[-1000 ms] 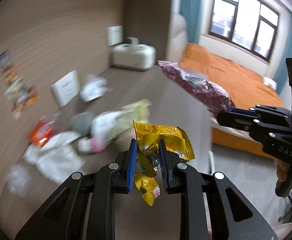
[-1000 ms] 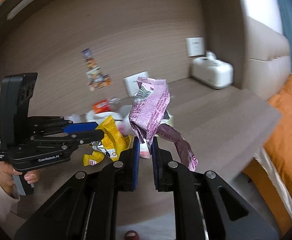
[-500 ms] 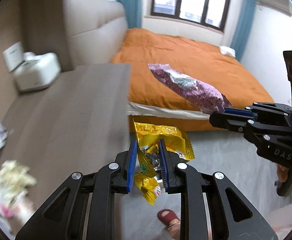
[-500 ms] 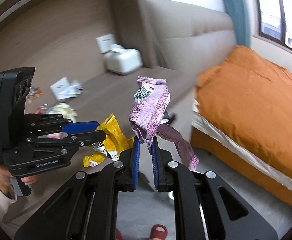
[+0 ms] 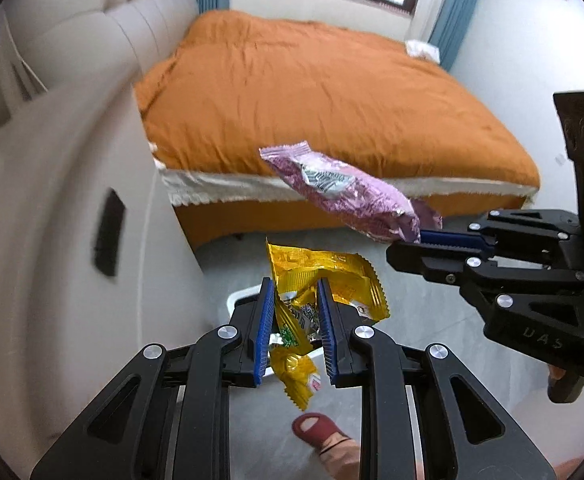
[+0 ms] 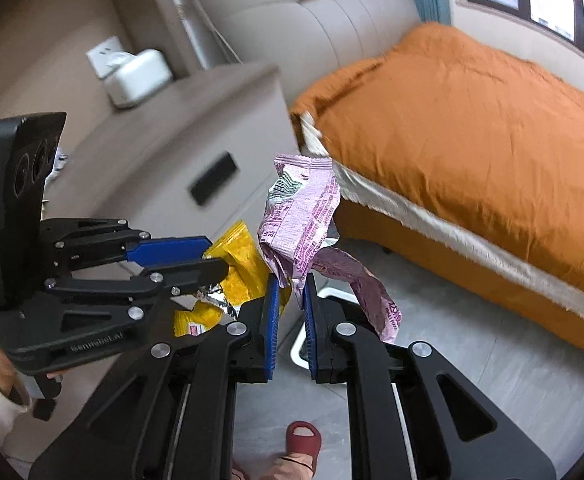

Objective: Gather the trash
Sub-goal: 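Carry both wrappers to the white bin and open both tools over it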

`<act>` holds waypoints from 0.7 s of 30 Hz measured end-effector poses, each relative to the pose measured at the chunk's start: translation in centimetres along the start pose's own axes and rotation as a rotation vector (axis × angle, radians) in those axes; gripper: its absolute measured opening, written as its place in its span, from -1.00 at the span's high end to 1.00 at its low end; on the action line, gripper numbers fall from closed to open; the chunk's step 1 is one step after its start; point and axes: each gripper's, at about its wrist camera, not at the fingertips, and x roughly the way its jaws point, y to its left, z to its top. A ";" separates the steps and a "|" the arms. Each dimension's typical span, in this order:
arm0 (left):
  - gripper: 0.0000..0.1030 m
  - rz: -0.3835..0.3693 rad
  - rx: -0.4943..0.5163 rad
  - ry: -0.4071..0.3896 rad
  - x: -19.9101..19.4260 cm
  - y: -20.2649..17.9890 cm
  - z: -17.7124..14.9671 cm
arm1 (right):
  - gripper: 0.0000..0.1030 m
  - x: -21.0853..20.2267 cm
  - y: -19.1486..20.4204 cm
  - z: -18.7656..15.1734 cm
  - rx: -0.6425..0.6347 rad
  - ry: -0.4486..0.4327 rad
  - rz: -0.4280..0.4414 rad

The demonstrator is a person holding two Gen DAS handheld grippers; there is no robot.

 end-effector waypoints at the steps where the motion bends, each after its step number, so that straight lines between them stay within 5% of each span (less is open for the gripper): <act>1: 0.58 0.002 -0.001 0.015 1.2 0.0 -0.3 | 0.75 0.8 -0.6 -0.3 0.009 0.010 0.001; 12: 0.58 0.014 -0.117 0.197 19.0 3.1 -4.4 | 0.75 15.9 -6.8 -5.9 0.117 0.166 0.034; 21: 0.58 0.003 -0.148 0.293 27.5 5.1 -8.3 | 0.74 25.6 -9.5 -9.8 0.150 0.276 0.033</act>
